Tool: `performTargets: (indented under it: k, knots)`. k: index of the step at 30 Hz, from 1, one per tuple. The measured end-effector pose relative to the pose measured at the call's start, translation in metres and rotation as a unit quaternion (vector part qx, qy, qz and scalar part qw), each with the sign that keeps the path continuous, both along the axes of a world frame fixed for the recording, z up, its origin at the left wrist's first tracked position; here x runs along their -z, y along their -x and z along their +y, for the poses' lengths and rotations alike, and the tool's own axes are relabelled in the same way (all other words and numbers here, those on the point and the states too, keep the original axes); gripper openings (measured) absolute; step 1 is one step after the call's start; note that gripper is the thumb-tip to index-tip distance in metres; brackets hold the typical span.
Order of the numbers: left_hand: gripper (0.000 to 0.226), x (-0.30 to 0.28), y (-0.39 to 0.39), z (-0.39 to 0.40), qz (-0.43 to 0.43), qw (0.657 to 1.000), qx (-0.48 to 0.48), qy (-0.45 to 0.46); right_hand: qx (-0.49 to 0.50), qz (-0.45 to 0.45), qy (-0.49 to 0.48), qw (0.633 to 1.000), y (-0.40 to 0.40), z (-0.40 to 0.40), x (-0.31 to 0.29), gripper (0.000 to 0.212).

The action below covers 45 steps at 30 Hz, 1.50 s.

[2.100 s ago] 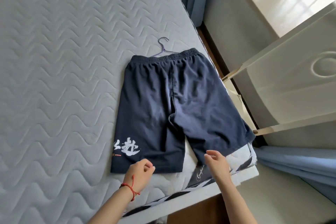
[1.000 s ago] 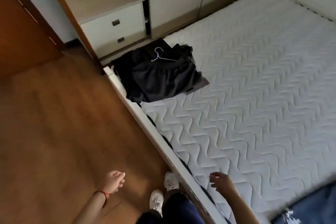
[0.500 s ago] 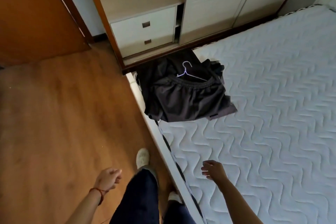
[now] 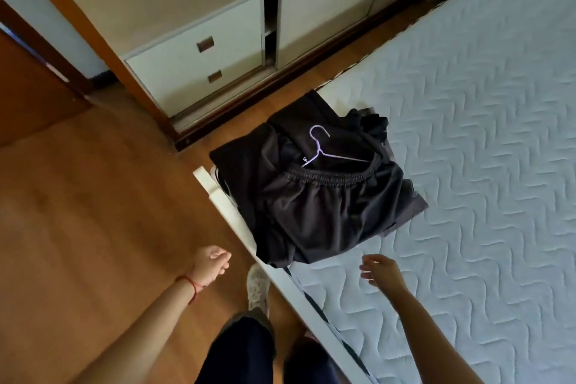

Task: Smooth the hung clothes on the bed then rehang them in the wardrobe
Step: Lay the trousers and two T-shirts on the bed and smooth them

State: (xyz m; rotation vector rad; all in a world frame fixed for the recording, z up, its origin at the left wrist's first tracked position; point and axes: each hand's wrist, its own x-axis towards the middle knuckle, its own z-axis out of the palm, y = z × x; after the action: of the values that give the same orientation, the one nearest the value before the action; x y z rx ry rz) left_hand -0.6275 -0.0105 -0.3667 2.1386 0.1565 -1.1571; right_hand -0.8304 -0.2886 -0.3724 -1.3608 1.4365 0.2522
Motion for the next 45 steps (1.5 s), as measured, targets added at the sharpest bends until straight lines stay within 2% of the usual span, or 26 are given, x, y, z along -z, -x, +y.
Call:
performTargets:
  k: [2,4,6,8,13,15,18,24,25,27,30,33,41,45]
  knots:
    - [0.019,-0.016,-0.012,-0.017,-0.03,0.999,0.015,0.022,-0.013,-0.008,0.009,1.0,-0.011,-0.004,-0.011,0.012]
    - [0.022,0.022,-0.063,-0.066,-0.021,0.997,0.068,0.017,0.025,0.027,0.033,0.999,-0.04,-0.041,0.024,0.018]
    - [0.024,0.011,-0.067,-0.077,-0.047,0.994,0.095,0.017,0.013,0.026,0.062,0.998,-0.049,-0.051,0.013,0.022]
    - [0.012,0.012,-0.072,-0.097,-0.078,0.988,0.134,0.02,-0.003,0.03,0.097,0.995,-0.061,-0.076,0.013,0.025]
    - [0.032,0.054,-0.087,-0.151,-0.133,0.972,0.194,0.022,-0.065,0.053,0.2,0.976,-0.102,-0.141,0.038,0.03]
    - [0.039,0.071,-0.089,-0.166,-0.189,0.957,0.219,0.018,-0.107,0.068,0.243,0.962,-0.116,-0.16,0.05,0.035]
    - [0.046,0.106,-0.092,-0.188,-0.242,0.934,0.262,-0.038,-0.172,0.077,0.3,0.935,-0.132,-0.189,0.084,0.043]
    - [0.045,0.148,-0.09,-0.209,-0.248,0.905,0.317,-0.14,-0.369,0.167,0.306,0.862,-0.145,-0.213,0.131,0.056]
    - [0.045,0.151,-0.091,-0.21,-0.25,0.904,0.316,-0.141,-0.382,0.18,0.317,0.849,-0.145,-0.213,0.135,0.053]
    - [0.044,0.151,-0.095,-0.211,-0.225,0.924,0.285,-0.119,-0.392,0.195,0.35,0.828,-0.142,-0.211,0.135,0.044]
    - [0.037,0.14,-0.096,-0.205,-0.195,0.954,0.216,-0.066,-0.381,0.178,0.394,0.817,-0.13,-0.206,0.126,0.032]
    - [0.031,0.116,-0.092,-0.194,-0.22,0.957,0.188,-0.015,-0.348,0.133,0.414,0.83,-0.117,-0.199,0.102,0.035]
    - [0.032,0.001,-0.086,-0.17,-0.373,0.914,0.141,0.071,-0.273,-0.026,0.478,0.835,-0.106,-0.181,-0.015,0.026]
    - [0.031,-0.07,-0.088,-0.165,-0.449,0.883,0.091,0.107,-0.234,-0.086,0.522,0.816,-0.109,-0.169,-0.085,0.037]
